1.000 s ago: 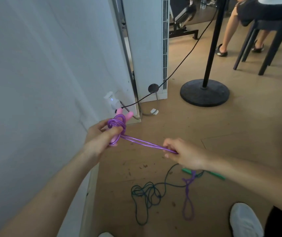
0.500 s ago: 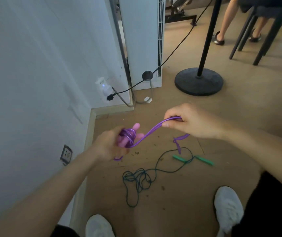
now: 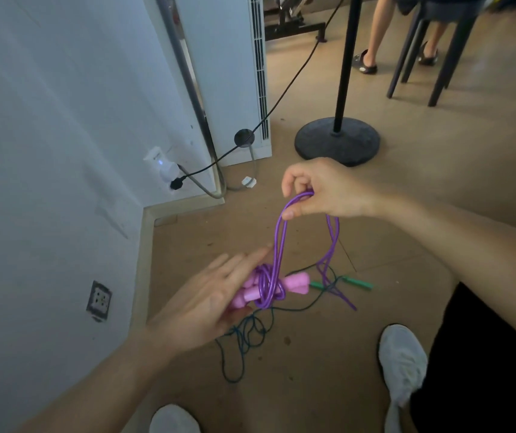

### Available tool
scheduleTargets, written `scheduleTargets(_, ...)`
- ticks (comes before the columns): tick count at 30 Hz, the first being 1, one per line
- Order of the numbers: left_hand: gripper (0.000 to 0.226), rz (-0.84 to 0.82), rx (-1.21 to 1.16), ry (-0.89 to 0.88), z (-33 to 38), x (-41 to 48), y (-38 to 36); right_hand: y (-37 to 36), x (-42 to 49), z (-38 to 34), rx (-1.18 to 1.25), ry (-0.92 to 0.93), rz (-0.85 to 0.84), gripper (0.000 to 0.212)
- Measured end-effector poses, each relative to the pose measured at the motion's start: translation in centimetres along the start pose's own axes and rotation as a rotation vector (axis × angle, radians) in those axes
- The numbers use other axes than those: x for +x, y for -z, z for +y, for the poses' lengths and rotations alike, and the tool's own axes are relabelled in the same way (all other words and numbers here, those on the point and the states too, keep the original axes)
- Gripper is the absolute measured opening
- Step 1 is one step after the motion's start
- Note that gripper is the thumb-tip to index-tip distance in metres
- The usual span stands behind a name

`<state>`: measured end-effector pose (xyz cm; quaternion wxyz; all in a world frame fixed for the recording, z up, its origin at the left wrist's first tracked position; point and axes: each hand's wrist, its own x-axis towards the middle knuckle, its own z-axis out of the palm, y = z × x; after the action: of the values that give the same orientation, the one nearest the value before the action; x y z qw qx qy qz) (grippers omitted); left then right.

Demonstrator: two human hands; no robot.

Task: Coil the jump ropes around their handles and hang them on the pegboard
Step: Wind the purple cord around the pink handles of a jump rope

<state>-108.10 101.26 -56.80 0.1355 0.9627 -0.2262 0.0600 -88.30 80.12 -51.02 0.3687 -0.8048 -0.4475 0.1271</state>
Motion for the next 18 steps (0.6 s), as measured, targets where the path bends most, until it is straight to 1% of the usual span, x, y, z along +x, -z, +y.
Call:
scheduleTargets(4, 0.104, -0.045, 0.082, -0.095, 0.5, 0.0, 0.3, 0.3, 0.3, 0.3, -0.031, -0.028, -0.048, 0.032)
scheduleTargets(6, 0.101, -0.037, 0.074, -0.102, 0.4, 0.3, 0.6, 0.4, 0.4, 0.3, -0.044, -0.032, -0.060, 0.034)
scheduleTargets(7, 0.097, -0.023, 0.033, -0.091, 0.3, 0.5, 0.8, 0.4, 0.4, 0.3, -0.051, -0.032, -0.065, 0.035)
scheduleTargets(9, 0.087, 0.023, -0.103, -0.034, 0.0, 0.5, 1.0, 0.4, 0.4, 0.7, -0.062, -0.040, -0.070, 0.035)
scheduleTargets(11, 0.077, 0.106, -0.295, 0.070, 0.1, 0.4, 1.0, 0.2, 0.5, 1.3, -0.059, -0.057, -0.076, 0.031)
scheduleTargets(15, 0.072, 0.240, -0.863, 0.313, 0.8, 0.7, 1.5, 0.1, 0.8, 2.2, 0.001, -0.066, -0.089, 0.022)
scheduleTargets(16, 0.072, 0.285, -0.956, 0.363, 0.6, 0.8, 1.7, 0.2, 0.9, 2.4, 0.016, -0.076, -0.099, 0.020)
scheduleTargets(18, 0.072, 0.376, -1.055, 0.442, 0.0, 0.8, 1.9, 0.1, 0.9, 2.8, 0.013, -0.086, -0.121, 0.021)
